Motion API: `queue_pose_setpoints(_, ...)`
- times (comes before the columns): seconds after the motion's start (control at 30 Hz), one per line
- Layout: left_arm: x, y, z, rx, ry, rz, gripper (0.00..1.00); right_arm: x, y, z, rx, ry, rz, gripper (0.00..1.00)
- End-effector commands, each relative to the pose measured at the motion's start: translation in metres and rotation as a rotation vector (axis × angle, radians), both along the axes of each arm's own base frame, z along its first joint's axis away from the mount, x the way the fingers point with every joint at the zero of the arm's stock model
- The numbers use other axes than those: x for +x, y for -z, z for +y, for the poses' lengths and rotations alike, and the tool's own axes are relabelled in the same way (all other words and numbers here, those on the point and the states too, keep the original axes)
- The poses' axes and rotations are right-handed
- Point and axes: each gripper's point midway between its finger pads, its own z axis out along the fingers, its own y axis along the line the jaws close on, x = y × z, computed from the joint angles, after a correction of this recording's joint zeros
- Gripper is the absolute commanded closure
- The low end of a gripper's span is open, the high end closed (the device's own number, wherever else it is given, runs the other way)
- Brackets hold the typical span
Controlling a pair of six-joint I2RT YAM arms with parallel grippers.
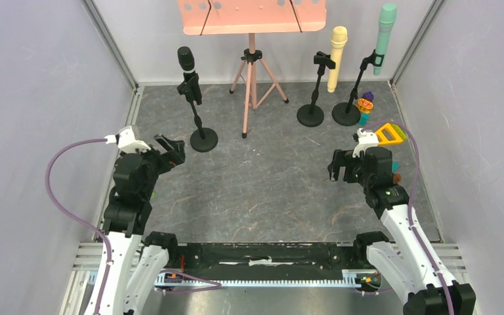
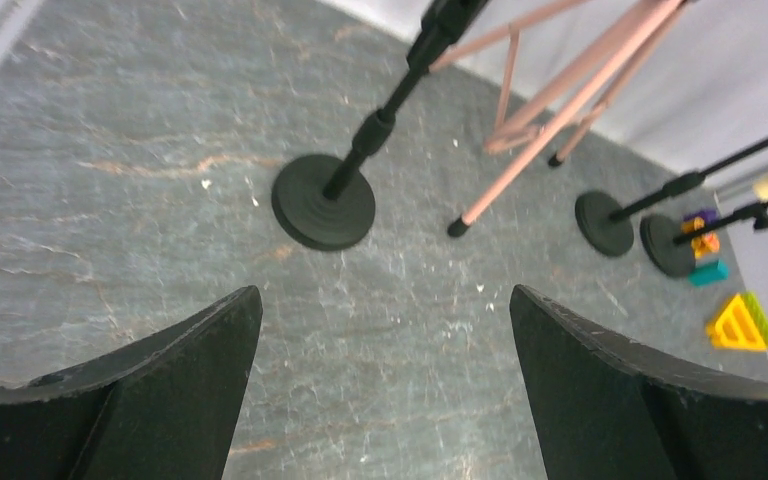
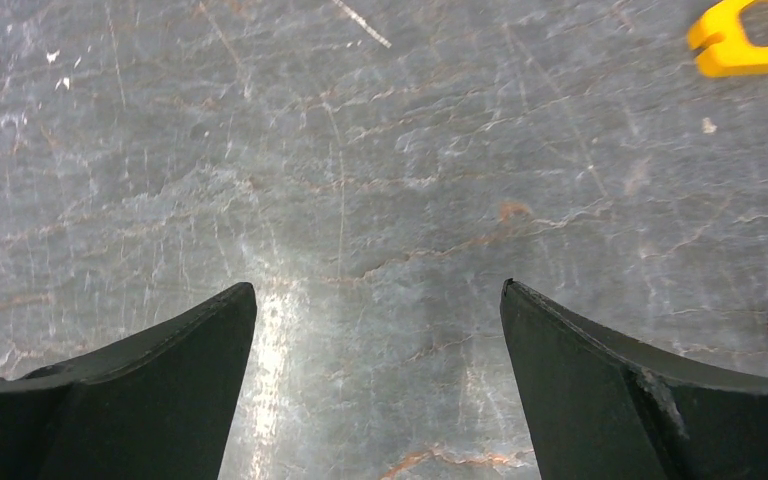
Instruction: Remove the microphone from the stand
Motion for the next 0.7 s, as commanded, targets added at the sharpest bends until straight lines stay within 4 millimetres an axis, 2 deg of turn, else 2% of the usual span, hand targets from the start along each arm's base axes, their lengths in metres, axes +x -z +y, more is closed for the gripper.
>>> queue_pose_setpoints(0.0, 0.009, 0.009, -0.019, 0.041, 0.126, 0.0, 0.0, 0.002, -0.007, 0.013, 0.025, -0.078, -0.043, 0.02)
queue_pose_setpoints(0.17, 0.016, 0.02, -0.038, 0.023, 0.233, -0.031, 0.0, 0.006, -0.008, 0.014, 0.028, -0.082, -0.059, 0.02)
queue_pose_setpoints(0.33, 0.021, 0.034, -0.049, 0.034, 0.299, -0.046, 0.0, 0.007, -0.003, 0.017, 0.039, -0.09, -0.038, 0.02)
queue_pose_setpoints(0.43, 0.026, 0.031, -0.053, 0.02, 0.315, -0.115, 0.0, 0.011, -0.002, 0.019, 0.043, -0.097, -0.046, 0.02)
queue_pose_setpoints(0.5, 0.036, 0.022, -0.052, -0.023, 0.28, -0.163, 0.0, 0.015, -0.004, 0.022, 0.05, -0.11, -0.056, 0.02)
queue_pose_setpoints(0.57, 0.042, 0.016, -0.057, 0.002, 0.318, -0.191, 0.0, 0.02, -0.004, 0.024, 0.06, -0.115, -0.057, 0.02)
queue_pose_setpoints(0.67, 0.053, 0.026, -0.054, 0.044, 0.308, -0.166, 0.0, 0.024, -0.003, 0.029, 0.08, -0.128, -0.046, 0.02)
